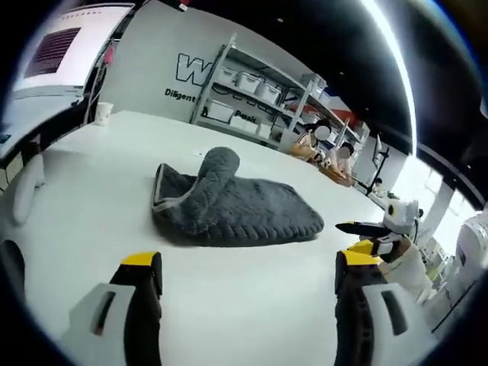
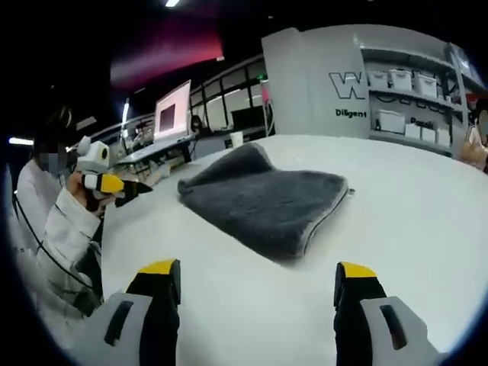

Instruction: Open the folded towel by lifting each exposed corner and separating the folded layers until the towel lies flat within the target outline without major curled edges

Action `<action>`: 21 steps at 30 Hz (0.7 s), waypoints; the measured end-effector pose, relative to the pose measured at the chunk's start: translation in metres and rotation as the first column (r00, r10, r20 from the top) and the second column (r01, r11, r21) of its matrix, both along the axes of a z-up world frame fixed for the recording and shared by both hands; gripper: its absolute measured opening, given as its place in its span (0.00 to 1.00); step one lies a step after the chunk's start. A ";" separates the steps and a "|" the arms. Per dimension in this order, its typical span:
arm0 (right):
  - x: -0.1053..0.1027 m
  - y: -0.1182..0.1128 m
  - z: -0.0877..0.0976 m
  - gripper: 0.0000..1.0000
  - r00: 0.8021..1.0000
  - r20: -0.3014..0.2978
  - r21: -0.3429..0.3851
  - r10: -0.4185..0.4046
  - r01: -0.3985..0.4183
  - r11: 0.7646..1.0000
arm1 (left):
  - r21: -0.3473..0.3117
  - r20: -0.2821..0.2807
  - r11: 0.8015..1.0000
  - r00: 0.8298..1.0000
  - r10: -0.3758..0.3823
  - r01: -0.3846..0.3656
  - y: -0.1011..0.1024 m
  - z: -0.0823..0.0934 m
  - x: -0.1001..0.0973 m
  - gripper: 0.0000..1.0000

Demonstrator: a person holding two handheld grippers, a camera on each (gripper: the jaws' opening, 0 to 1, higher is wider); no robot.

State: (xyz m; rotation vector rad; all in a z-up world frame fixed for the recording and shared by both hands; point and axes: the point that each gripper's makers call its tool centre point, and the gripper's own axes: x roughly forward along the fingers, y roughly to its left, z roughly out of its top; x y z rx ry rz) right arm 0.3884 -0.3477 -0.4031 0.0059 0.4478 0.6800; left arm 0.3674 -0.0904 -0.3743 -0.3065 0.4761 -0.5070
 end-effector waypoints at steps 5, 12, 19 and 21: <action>0.010 -0.003 0.000 0.72 0.999 0.016 -0.014 -0.029 0.030 0.999 | -0.037 0.002 0.999 1.000 -0.012 0.012 -0.004 0.001 -0.001 0.92; 0.018 -0.003 0.003 0.62 0.998 0.040 0.007 -0.041 0.040 0.999 | -0.038 -0.010 0.999 1.000 -0.013 0.012 -0.005 -0.001 -0.002 0.92; 0.022 -0.003 -0.009 0.48 0.999 0.023 -0.036 -0.024 0.025 0.999 | -0.049 0.001 0.999 1.000 -0.008 0.008 -0.005 0.004 -0.003 0.91; 0.022 -0.004 -0.011 0.44 0.999 0.020 -0.036 -0.028 0.029 0.999 | -0.047 0.003 0.999 1.000 -0.010 0.010 -0.005 0.004 -0.004 0.91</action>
